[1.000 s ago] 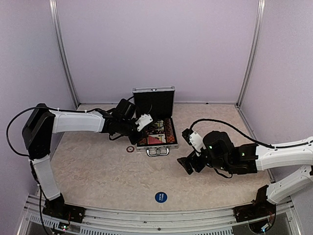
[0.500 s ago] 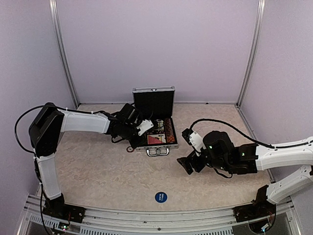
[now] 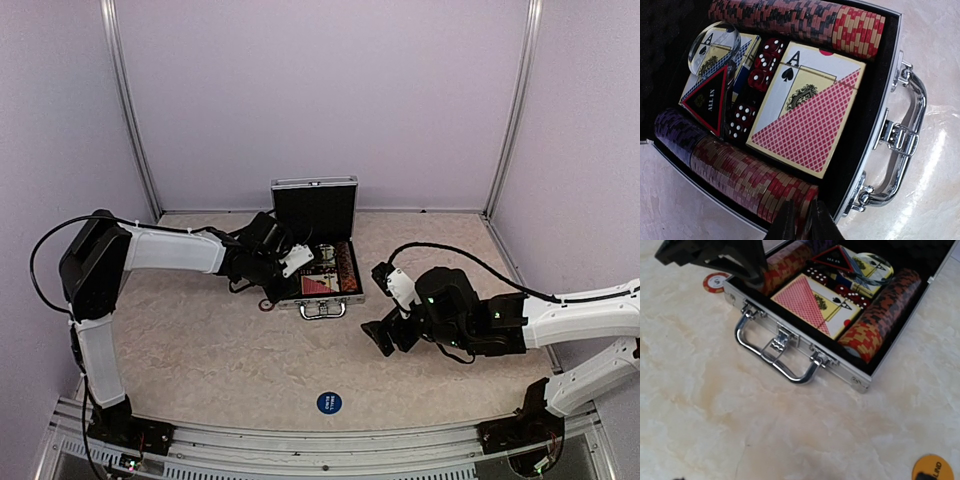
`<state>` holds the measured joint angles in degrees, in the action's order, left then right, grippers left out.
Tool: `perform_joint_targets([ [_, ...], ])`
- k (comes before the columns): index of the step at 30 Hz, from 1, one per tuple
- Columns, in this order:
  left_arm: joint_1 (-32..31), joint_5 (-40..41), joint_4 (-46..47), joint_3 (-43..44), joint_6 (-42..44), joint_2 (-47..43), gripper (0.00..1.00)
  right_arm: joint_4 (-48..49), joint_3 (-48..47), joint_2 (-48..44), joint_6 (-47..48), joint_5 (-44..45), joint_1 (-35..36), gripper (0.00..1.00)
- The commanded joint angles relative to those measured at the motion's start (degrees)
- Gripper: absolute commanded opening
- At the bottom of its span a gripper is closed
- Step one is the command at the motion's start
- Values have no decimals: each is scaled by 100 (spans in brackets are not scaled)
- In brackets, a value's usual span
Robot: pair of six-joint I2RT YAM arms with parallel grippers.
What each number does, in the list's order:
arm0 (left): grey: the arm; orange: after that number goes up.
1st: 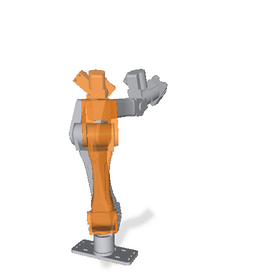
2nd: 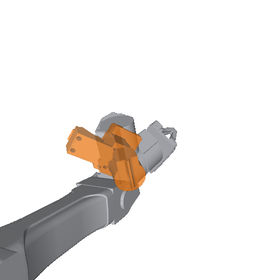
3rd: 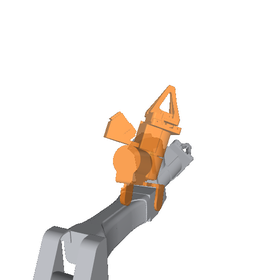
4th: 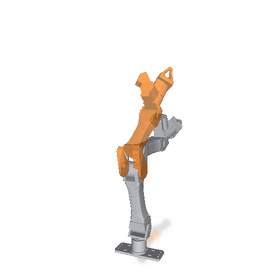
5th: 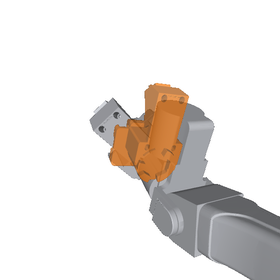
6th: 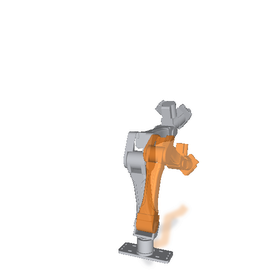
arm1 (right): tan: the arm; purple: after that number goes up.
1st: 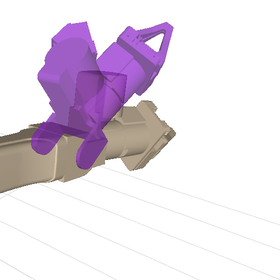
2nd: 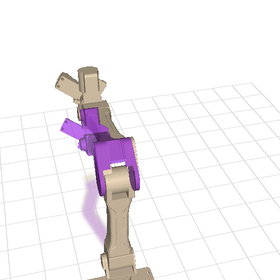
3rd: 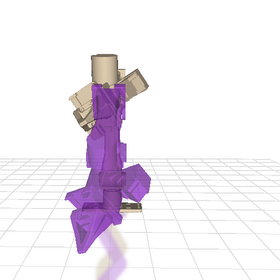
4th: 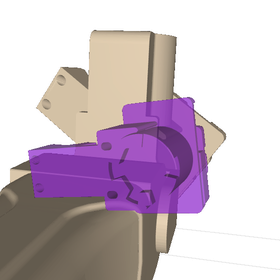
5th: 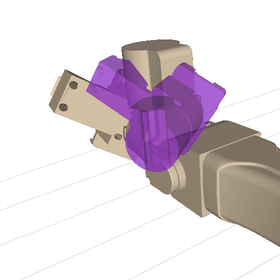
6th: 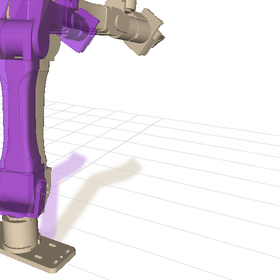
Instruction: Pack up texas hold em set
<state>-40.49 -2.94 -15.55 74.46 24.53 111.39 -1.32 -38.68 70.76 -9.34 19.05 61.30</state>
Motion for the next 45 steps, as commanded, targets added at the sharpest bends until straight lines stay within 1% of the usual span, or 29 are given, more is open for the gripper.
perform_joint_targets([
  [1, 24, 416, -9, 56, -2, -9, 18, 123, -8, 51, -92, -57, -70, 100],
  [8, -29, 611, -37, -10, -16, -147, 31, 123, -25, 41, -93, -66, -74, 100],
  [13, -18, 618, 65, -49, -265, -342, 34, 121, -26, 80, -115, -94, -74, 100],
  [17, 183, 638, 566, -398, -877, -946, 41, 123, -13, 80, -124, -103, -78, 100],
  [19, 390, 713, 955, -812, -1349, -1374, 47, 123, 0, 94, -126, -103, -74, 100],
  [21, 629, 621, 1218, -1119, -1781, -1680, 49, 123, 9, 123, -124, -122, -87, 100],
  [22, 724, 601, 1259, -1208, -2029, -1783, 49, 246, 9, 147, -128, -137, -83, 100],
  [24, 832, 629, 1126, -1253, -2221, -1772, 47, 300, -3, 209, -127, -168, -83, 100],
  [26, 860, 781, 913, -1187, -2390, -1560, 42, 308, -44, 271, -127, -199, -83, 100],
  [29, 933, 755, 770, -1096, -2675, -1137, 39, 293, -68, 287, -143, -213, -85, 100],
  [36, 1125, 54, 849, -951, -3174, -356, 33, 168, 31, 63, -229, -167, -81, 100],
  [40, 1134, -125, 933, -989, -3294, -151, 32, 167, 126, -62, -268, -156, -83, 100],
  [45, 1123, -456, 1148, -1182, -3396, -24, 30, 210, 79, 66, -261, -203, -85, 100],
])
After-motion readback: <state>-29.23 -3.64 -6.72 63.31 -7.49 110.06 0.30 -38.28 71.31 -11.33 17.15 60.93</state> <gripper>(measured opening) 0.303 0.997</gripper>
